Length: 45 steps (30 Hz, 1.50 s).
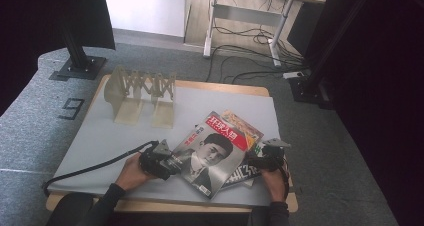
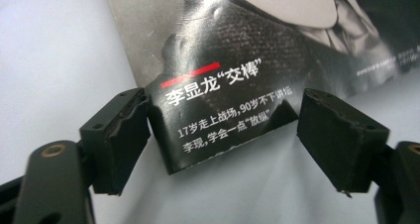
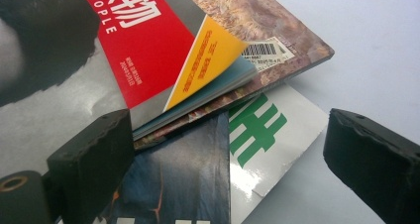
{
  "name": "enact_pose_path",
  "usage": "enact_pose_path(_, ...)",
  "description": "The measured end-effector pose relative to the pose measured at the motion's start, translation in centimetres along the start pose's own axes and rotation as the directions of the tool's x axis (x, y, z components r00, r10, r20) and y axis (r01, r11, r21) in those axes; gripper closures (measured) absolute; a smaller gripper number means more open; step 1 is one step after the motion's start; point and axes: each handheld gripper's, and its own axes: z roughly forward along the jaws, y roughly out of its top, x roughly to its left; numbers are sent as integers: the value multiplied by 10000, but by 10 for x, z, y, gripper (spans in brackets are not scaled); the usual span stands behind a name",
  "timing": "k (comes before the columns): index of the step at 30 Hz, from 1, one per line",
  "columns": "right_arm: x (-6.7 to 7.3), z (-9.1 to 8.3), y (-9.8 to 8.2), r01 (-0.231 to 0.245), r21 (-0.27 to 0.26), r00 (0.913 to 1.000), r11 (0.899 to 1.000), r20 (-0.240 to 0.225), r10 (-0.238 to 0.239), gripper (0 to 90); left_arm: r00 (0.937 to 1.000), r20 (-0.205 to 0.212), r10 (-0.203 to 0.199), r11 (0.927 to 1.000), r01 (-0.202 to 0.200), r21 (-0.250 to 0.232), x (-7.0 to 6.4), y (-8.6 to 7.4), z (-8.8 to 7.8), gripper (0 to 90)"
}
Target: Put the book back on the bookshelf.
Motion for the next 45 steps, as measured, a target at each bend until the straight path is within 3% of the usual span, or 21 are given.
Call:
enact_pose_path(10, 3, -5, 6, 70, -83, 9996, 9999, -289, -72, 96, 9997, -100, -216, 9994, 214, -258, -6, -10, 0, 236)
enact_pose_path(14, 11, -4, 8, 88, -71, 9966, 9999, -814, -93, 140, 9998, -60, -190, 9992, 188, -362, -10, -12, -1, 269)
enact_pose_path(17, 18, 0, 8, 290, -156, 9920, 9995, -1225, -307, 228, 10000, -28, -82, 9994, 81, -337, -13, -13, -2, 303)
enact_pose_path(23, 25, 7, 15, 525, -204, 9867, 9984, -1527, -550, 321, 10000, -17, -38, 9994, 37, -331, -19, -16, -5, 368)
enact_pose_path(29, 27, 16, 22, 460, -181, 9869, 9988, -1542, -483, 314, 9999, 144, 12, 9994, -7, -344, -26, -20, -8, 437)
enact_pose_path(33, 28, 22, 28, 426, -143, 9861, 9990, -1599, -443, 303, 9987, 490, -140, 9985, 166, -527, -28, -22, -10, 476)
enact_pose_path(40, 31, 35, 39, 540, -57, 9831, 9985, -1751, -542, 287, 9946, 1039, -72, 9968, 154, -784, -35, -24, -10, 536)
enact_pose_path(45, 31, 37, 41, 561, -86, 9820, 9984, -1803, -568, 280, 9949, 1011, -52, 9966, 135, -814, -36, -25, -8, 534)
